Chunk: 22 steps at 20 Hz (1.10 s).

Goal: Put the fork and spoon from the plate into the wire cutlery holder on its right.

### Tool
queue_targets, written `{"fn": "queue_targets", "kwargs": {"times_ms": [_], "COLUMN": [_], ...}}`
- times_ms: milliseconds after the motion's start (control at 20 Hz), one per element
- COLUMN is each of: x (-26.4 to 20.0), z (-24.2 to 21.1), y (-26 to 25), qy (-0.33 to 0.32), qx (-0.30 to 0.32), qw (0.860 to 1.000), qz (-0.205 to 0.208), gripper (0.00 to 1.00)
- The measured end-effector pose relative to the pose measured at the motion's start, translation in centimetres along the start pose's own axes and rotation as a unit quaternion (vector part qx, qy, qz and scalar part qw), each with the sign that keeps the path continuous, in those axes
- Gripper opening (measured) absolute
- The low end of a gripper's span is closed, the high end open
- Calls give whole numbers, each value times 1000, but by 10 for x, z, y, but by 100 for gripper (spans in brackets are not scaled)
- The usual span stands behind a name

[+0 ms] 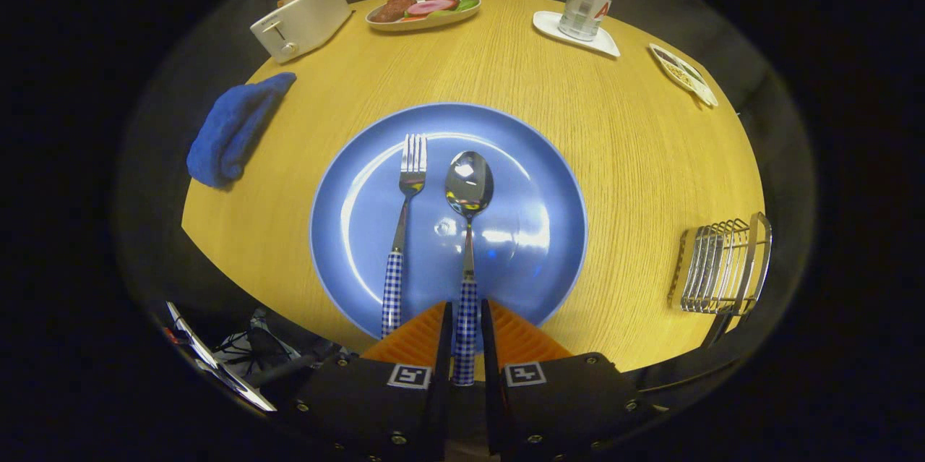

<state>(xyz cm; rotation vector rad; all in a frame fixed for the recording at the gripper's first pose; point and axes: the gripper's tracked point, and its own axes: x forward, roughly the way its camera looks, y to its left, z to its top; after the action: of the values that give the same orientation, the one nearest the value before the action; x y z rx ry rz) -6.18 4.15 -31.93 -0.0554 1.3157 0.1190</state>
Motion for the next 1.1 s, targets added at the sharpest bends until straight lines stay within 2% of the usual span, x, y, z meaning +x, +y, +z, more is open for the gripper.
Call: {"fn": "queue_targets", "kwargs": {"times_ms": [100, 350, 450, 600, 700, 850, 1000, 1100], "x": [1, 2, 2, -1, -13, -38, -60, -77], "z": [-7, -5, -6, -1, 4, 2, -4, -15], "y": [4, 6, 4, 1, -10, -21, -45, -49], "qy": [26, 29, 36, 31, 31, 47, 56, 76], "qx": [-7, -15, -20, -32, -44, -37, -69, -59], "qw": [1000, 999, 999, 999, 999, 998, 996, 995], "qz": [-3, 7, 5, 11, 7, 29, 13, 33], "gripper": [23, 23, 10, 10, 9, 9, 9, 9]}}
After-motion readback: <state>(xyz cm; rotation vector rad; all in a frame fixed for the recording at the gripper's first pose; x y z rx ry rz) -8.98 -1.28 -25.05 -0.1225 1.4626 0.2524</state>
